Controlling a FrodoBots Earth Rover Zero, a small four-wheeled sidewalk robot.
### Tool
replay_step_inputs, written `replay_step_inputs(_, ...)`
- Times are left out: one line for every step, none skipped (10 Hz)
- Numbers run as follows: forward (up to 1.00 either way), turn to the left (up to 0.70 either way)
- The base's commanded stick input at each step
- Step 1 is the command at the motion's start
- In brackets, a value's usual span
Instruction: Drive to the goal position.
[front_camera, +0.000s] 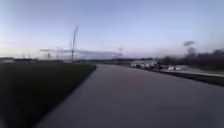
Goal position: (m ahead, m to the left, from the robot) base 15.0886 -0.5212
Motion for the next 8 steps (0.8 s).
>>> replay_step_inputs(1.00,0.01)
replay_step_inputs(0.99,0.01)
replay_step_inputs(0.99,0.01)
replay_step_inputs(1.00,0.01)
replay_step_inputs(0.99,0.01)
replay_step_inputs(1.00,0.01)
replay_step_inputs(0.99,0.01)
replay_step_inputs(1.00,0.01)
